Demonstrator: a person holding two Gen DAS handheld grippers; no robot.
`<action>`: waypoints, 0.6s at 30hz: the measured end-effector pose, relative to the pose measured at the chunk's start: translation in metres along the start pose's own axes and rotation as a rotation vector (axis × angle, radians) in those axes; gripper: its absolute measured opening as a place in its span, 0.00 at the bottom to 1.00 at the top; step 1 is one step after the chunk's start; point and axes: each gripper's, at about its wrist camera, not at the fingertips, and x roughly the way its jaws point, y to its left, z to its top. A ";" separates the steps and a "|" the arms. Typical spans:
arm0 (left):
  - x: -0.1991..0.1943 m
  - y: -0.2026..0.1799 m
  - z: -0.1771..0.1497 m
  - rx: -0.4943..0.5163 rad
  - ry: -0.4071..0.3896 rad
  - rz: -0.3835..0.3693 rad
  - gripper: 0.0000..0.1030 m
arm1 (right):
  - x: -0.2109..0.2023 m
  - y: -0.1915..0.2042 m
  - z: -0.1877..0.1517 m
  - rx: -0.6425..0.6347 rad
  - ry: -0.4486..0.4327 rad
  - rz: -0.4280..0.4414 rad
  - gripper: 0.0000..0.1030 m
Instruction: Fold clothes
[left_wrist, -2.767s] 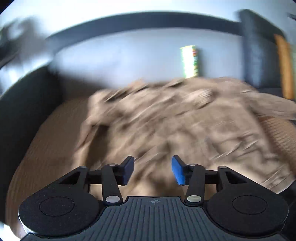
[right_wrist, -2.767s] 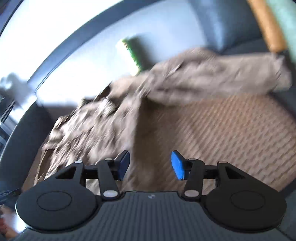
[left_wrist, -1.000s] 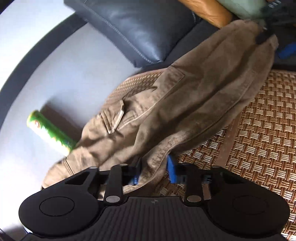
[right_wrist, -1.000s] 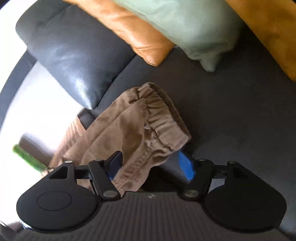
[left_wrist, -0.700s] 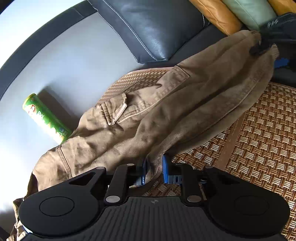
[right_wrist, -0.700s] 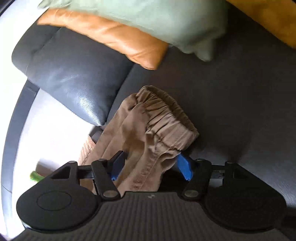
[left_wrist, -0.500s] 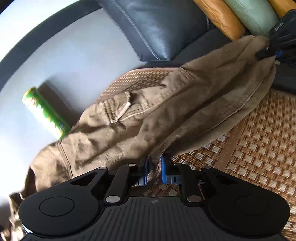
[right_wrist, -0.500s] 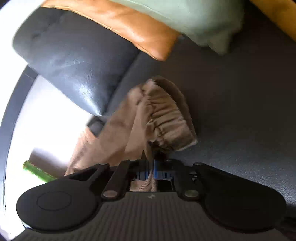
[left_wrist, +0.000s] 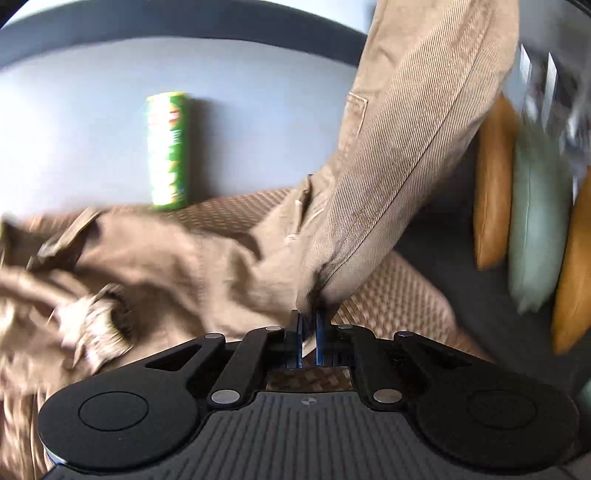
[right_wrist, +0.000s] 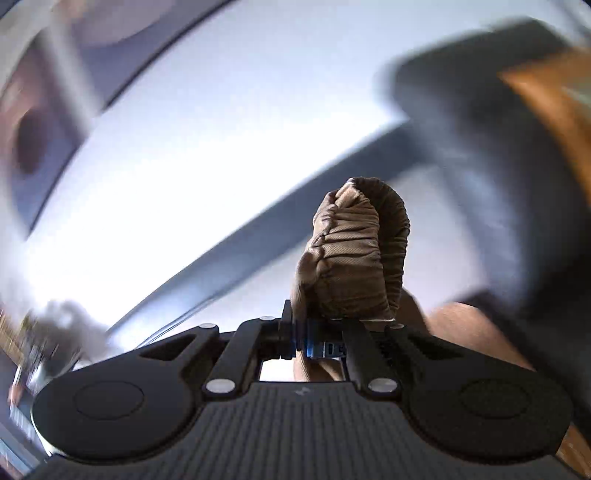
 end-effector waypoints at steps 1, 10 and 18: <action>-0.008 0.015 -0.001 -0.052 -0.008 -0.010 0.00 | 0.015 0.023 0.001 -0.034 0.015 0.021 0.06; -0.060 0.140 -0.034 -0.290 -0.037 0.002 0.19 | 0.166 0.196 -0.069 -0.246 0.256 0.167 0.06; -0.111 0.226 -0.091 -0.408 0.010 0.064 0.40 | 0.258 0.270 -0.234 -0.371 0.679 0.149 0.31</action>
